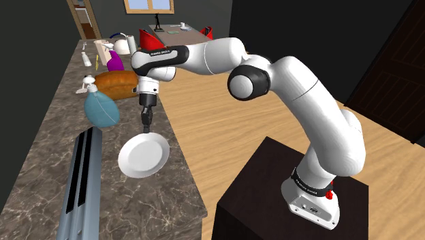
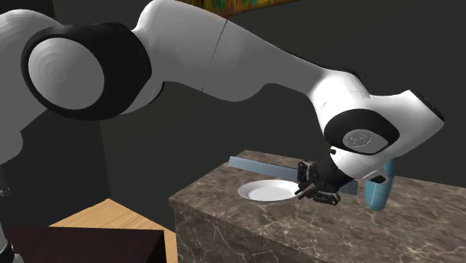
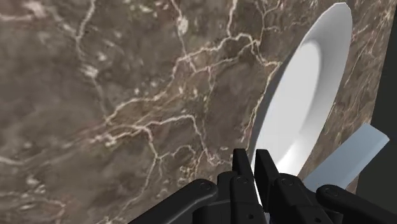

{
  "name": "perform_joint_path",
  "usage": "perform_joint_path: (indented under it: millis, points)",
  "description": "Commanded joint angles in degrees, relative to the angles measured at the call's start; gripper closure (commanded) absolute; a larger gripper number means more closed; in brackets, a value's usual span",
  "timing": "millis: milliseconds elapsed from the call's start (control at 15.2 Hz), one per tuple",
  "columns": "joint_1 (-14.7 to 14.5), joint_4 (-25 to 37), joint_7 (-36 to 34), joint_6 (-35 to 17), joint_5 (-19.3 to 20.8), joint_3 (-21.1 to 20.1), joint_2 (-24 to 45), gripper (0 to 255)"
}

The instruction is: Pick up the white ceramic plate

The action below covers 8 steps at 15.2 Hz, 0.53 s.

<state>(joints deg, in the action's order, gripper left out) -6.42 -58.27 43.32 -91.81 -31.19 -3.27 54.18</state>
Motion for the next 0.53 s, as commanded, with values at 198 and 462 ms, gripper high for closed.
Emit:
perform_joint_path:
  millis: [198, 462]
  points:
    - [0.12, 0.8, -1.26, 2.05, 0.02, -0.07, -1.6, 255]
    - [0.19, 1.45, -1.86, 3.07, 0.03, -0.11, -2.13, 255]
